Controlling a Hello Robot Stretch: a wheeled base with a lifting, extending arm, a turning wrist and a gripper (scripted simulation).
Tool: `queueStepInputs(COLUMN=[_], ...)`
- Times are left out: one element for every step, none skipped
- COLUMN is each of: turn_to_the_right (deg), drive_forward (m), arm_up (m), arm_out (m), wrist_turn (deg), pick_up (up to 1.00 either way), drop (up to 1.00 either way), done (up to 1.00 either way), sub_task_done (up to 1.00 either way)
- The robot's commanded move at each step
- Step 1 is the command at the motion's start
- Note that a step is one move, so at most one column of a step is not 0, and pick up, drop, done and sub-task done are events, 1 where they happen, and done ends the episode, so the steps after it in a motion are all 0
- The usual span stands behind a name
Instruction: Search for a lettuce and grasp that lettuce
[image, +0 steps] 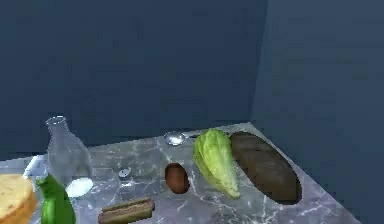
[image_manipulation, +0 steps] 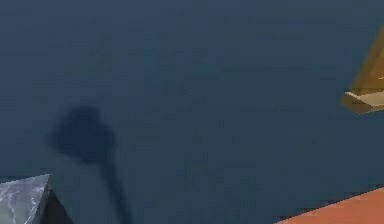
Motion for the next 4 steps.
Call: queueStepInputs(turn_to_the_right=[-45.0, -30.0, 0.0, 0.0], drive_forward=[0.00, 0.00, 0.00, 0.00], arm_up=[0.00, 0.00, 0.50, 0.38], arm_out=[0.00, 0.00, 0.00, 0.00], wrist_turn=[0.0, 0.0, 0.0, 0.0], pick_up=[0.00, 0.00, 0.00, 0.00], drop=[0.00, 0.00, 0.00, 0.00], done=[0.00, 0.00, 0.00, 0.00], sub_task_done=[0.00, 0.00, 0.00, 0.00])
